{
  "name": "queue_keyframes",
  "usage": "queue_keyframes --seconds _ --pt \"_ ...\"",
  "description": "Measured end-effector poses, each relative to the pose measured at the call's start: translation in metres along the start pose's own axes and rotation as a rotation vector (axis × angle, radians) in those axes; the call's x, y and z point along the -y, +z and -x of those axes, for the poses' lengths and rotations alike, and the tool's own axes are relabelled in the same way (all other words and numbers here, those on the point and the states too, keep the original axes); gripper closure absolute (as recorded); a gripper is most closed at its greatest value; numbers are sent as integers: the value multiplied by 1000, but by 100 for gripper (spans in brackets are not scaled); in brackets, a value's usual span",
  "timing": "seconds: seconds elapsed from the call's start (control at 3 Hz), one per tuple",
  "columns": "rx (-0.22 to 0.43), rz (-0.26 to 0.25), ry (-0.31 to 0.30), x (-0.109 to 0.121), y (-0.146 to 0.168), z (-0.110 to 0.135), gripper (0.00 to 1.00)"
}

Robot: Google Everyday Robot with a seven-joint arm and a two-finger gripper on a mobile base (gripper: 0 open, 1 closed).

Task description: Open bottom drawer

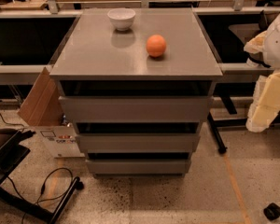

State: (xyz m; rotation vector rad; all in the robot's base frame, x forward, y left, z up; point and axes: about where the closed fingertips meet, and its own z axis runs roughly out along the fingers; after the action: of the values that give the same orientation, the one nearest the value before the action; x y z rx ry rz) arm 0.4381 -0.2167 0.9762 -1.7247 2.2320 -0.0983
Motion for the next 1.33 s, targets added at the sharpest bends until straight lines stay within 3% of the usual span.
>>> queue_keyframes --seconds 0.33,0.67,1.33 --pt "0 0 0 0 0 0 0" --pt "16 32 4 -14 31 0 0" --pt "95 89 27 -68 150 -17 0"
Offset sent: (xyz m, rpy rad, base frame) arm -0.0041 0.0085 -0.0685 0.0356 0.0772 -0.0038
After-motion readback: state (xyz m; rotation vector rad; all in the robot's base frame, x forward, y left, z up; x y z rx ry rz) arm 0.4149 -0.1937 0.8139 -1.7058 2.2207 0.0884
